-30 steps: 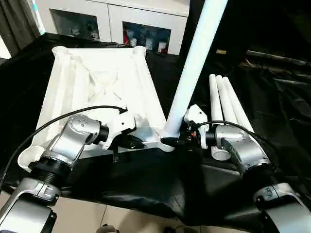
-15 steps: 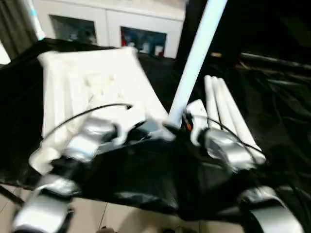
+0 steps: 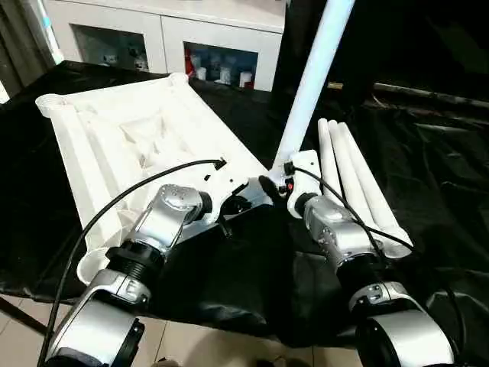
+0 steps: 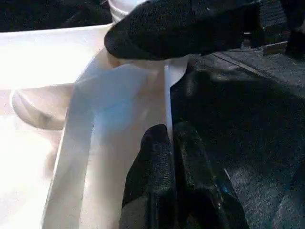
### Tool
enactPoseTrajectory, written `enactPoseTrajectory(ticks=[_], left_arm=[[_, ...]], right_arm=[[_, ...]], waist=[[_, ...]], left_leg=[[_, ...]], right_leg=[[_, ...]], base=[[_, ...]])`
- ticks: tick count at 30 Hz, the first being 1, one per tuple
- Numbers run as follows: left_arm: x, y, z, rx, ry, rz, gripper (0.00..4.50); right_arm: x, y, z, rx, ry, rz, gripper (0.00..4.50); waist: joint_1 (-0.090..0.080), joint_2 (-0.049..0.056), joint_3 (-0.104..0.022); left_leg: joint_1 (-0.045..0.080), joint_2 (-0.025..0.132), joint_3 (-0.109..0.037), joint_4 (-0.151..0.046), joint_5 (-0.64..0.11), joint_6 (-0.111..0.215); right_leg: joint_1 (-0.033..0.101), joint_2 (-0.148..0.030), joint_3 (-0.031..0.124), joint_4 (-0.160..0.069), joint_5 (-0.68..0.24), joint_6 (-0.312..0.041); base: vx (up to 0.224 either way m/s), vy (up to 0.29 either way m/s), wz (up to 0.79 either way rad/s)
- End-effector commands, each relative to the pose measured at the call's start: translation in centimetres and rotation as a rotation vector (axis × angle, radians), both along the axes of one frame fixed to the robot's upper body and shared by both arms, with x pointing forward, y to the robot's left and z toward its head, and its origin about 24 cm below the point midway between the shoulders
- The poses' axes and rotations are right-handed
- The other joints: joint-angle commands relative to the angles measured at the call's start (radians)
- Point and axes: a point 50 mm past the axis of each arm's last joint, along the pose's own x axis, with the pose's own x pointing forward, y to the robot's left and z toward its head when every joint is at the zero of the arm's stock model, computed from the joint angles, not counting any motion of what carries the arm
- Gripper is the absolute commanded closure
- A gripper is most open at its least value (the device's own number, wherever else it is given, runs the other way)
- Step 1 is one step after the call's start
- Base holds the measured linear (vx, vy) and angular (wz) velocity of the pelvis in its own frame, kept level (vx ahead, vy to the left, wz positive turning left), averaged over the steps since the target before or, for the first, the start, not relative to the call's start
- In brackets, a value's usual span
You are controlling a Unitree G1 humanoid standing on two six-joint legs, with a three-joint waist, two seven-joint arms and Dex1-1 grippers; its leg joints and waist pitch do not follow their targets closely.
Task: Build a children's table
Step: Rotate leg to tighten
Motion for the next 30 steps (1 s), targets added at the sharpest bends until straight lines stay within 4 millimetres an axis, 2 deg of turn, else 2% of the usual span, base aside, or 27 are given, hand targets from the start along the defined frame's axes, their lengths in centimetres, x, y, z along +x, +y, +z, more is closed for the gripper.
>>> enactPoseTrajectory(ticks=[1, 3, 5, 6, 7, 12, 14, 16, 19, 20, 21, 23, 24, 26, 28, 30], left_arm=[[-1.0, -0.5, 0.0, -0.009, 0.017, -0.127, 4.5], [-1.2, -0.1, -0.1, -0.006, 0.024, -0.154, 4.5], [-1.3, 0.1, -0.1, -0.004, 0.028, -0.163, 4.5], [-1.6, 1.1, 0.0, -0.002, 0.046, -0.206, 4.5], [-1.9, 1.5, 0.1, -0.006, 0.057, -0.236, 4.5], [-3.3, 2.3, 0.8, -0.045, 0.115, -0.371, 4.5], [-3.4, 2.5, 1.0, -0.047, 0.117, -0.39, 4.5], [-3.5, 2.8, 1.1, -0.043, 0.118, -0.402, 4.5], [-3.5, 3.2, 1.1, -0.032, 0.116, -0.4, 4.5], [-3.5, 3.2, 1.1, -0.032, 0.116, -0.4, 4.5], [-3.4, 3.6, 1.1, -0.027, 0.111, -0.385, 4.5], [-3.3, 3.7, 1.2, -0.03, 0.103, -0.369, 4.5], [-3.3, 3.7, 1.2, -0.031, 0.103, -0.364, 4.5], [-3.3, 3.8, 1.3, -0.032, 0.104, -0.364, 4.5], [-3.3, 3.8, 1.2, -0.032, 0.106, -0.363, 4.5], [-3.3, 3.8, 1.1, -0.034, 0.105, -0.352, 4.5]], right_arm=[[-0.7, 1.0, 0.3, 0.024, -0.018, 0.194, 0.89], [-0.8, 0.5, 0.7, 0.033, -0.04, 0.231, 0.89], [-0.9, 0.2, 0.8, 0.033, -0.05, 0.254, 0.89], [-1.3, -1.4, 1.1, 0.022, -0.069, 0.356, 0.89], [-1.6, -2.1, 1.1, 0.01, -0.071, 0.411, 0.89], [-2.2, -3.8, 1.6, -0.006, -0.075, 0.533, 0.89], [-2.5, -4.2, 1.9, -0.008, -0.073, 0.592, 0.89], [-2.7, -4.4, 2.0, -0.015, -0.065, 0.632, 0.89], [-2.9, -4.7, 2.0, -0.029, -0.053, 0.665, 0.89], [-2.9, -4.7, 2.0, -0.029, -0.053, 0.666, 0.89], [-2.9, -4.8, 2.0, -0.037, -0.051, 0.674, 1.03], [-2.7, -4.7, 2.1, -0.014, -0.052, 0.667, 1.13], [-2.7, -4.6, 2.1, -0.006, -0.053, 0.667, 1.13], [-2.7, -4.5, 2.2, 0.001, -0.053, 0.671, 1.44], [-3.0, -4.2, 2.1, 0.013, -0.048, 0.689, 1.44], [-3.2, -3.9, 1.8, 0.018, -0.039, 0.697, 1.69]], waist=[[0.004, 0.014, -0.059], [0.005, 0.015, -0.058], [0.007, 0.016, -0.061], [0.011, 0.016, -0.061], [0.012, 0.018, -0.061], [0.014, 0.02, -0.063], [0.017, 0.019, -0.059], [0.023, 0.019, -0.056], [0.025, 0.018, -0.056], [0.025, 0.018, -0.057], [0.025, 0.01, -0.058], [0.026, 0.013, -0.058], [0.027, 0.01, -0.058], [0.027, 0.011, -0.058], [0.026, 0.011, -0.058], [0.026, 0.01, -0.058]], left_leg=[[-0.005, 0.012, 0.001, -0.073, -0.244, 0.011], [-0.005, 0.012, 0.004, -0.072, -0.23, 0.02], [-0.002, 0.014, 0.007, -0.071, -0.201, 0.026], [-0.004, 0.014, 0.007, -0.071, -0.181, 0.031], [-0.001, 0.017, 0.009, -0.069, -0.172, 0.042], [0.001, 0.019, 0.011, -0.068, -0.159, 0.054], [0.002, 0.019, 0.012, -0.069, -0.174, 0.051], [0.006, 0.02, 0.012, -0.071, -0.204, 0.036], [0.005, 0.019, 0.011, -0.071, -0.213, 0.026], [0.005, 0.019, 0.011, -0.071, -0.211, 0.025], [0.003, 0.018, 0.012, -0.07, -0.198, 0.025], [0.002, 0.018, 0.012, -0.07, -0.186, 0.025], [0.001, 0.018, 0.012, -0.069, -0.18, 0.026], [0.001, 0.017, 0.011, -0.07, -0.177, 0.026], [0.001, 0.018, 0.011, -0.069, -0.176, 0.027], [0.001, 0.018, 0.012, -0.069, -0.173, 0.028]], right_leg=[[0.055, -0.063, 0.036, -0.078, -0.284, -0.164], [0.055, -0.063, 0.038, -0.076, -0.257, -0.173], [0.053, -0.062, 0.039, -0.071, -0.209, -0.197], [0.06, -0.061, 0.037, -0.068, -0.18, -0.202], [0.059, -0.059, 0.038, -0.064, -0.137, -0.213], [0.061, -0.061, 0.037, -0.054, -0.073, -0.254], [0.059, -0.061, 0.038, -0.058, -0.099, -0.252], [0.056, -0.06, 0.037, -0.064, -0.166, -0.238], [0.056, -0.062, 0.038, -0.067, -0.199, -0.224], [0.056, -0.062, 0.039, -0.067, -0.2, -0.222], [0.057, -0.061, 0.038, -0.065, -0.192, -0.219], [0.057, -0.062, 0.038, -0.064, -0.191, -0.217], [0.058, -0.061, 0.038, -0.063, -0.188, -0.216], [0.058, -0.062, 0.038, -0.063, -0.189, -0.214], [0.058, -0.062, 0.037, -0.063, -0.191, -0.213], [0.058, -0.062, 0.037, -0.063, -0.189, -0.213]], base=[[0.0, 0.0, 0.0], [0.0, 0.0, 0.0], [0.0, 0.0, 0.0], [0.0, 0.0, 0.0], [0.0, 0.0, 0.0], [0.0, 0.0, 0.0], [0.0, 0.0, 0.0], [0.0, 0.0, 0.0], [0.0, 0.0, 0.0], [0.0, 0.0, 0.0], [0.0, 0.0, 0.0], [0.0, 0.0, 0.0], [0.0, 0.0, 0.0], [0.0, 0.0, 0.0], [0.0, 0.0, 0.0], [0.0, 0.0, 0.0]])
